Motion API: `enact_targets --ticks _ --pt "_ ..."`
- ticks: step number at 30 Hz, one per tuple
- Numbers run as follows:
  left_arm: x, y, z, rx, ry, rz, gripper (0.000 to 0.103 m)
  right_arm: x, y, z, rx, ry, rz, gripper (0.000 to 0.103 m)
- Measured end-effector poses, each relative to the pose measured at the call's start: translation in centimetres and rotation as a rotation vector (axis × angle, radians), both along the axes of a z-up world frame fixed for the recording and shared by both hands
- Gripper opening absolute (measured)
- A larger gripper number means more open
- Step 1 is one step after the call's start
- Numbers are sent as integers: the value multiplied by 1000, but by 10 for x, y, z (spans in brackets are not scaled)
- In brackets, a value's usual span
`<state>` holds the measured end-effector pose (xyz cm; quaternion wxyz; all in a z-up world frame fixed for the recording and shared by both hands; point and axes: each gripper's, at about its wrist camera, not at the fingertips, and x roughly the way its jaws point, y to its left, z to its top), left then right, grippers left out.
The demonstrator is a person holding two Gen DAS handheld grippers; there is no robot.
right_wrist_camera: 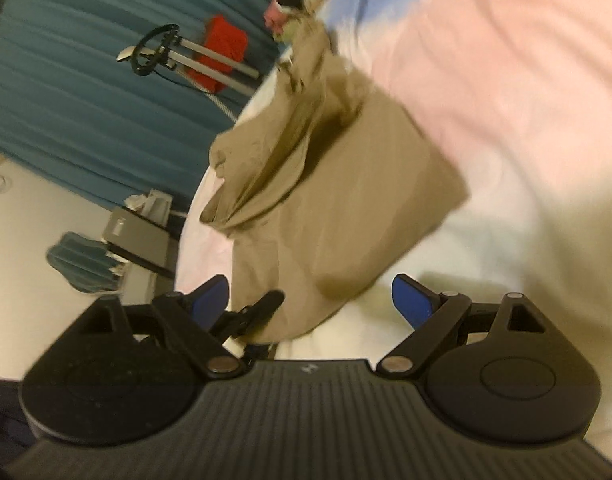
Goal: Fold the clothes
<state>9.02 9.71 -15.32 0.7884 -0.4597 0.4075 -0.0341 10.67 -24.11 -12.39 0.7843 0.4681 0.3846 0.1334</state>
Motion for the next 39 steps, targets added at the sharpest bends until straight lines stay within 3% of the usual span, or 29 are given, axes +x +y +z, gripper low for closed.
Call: enact_targets --ticks 4,6,8,10,12,15,22,26,28,35,39 --pt "-4 -1 16 -15 -84 13 9 7 -11 -27 173 79 -73 90" --pt "-7 -2 25 -32 -125 15 8 9 -18 -34 188 93 -132 74" --pt "-9 -4 33 -21 -164 11 8 11 -27 -38 180 105 -208 66" --pt "-11 -5 38 -12 -194 8 8 12 -34 -38 168 98 -266 52" --pt "-12 -4 40 -15 -208 8 8 14 -37 -35 135 90 -297 22" --pt "-15 -5 45 -13 -217 6 8 10 -33 -20 99 23 -294 11" --pt "-68 5 78 -2 -298 -4 7 -17 -26 25 38 -154 -280 8" --pt "-104 7 99 0 -351 -16 7 -55 -28 59 8 -271 -276 8" --pt "-136 8 103 -34 -358 -7 7 -84 -31 68 11 -312 -282 8" --pt "-233 3 121 -58 -349 -7 7 -195 -36 69 34 -361 -363 8" --pt "-217 -3 129 25 -320 -11 8 -177 -34 79 -47 -372 -361 8"
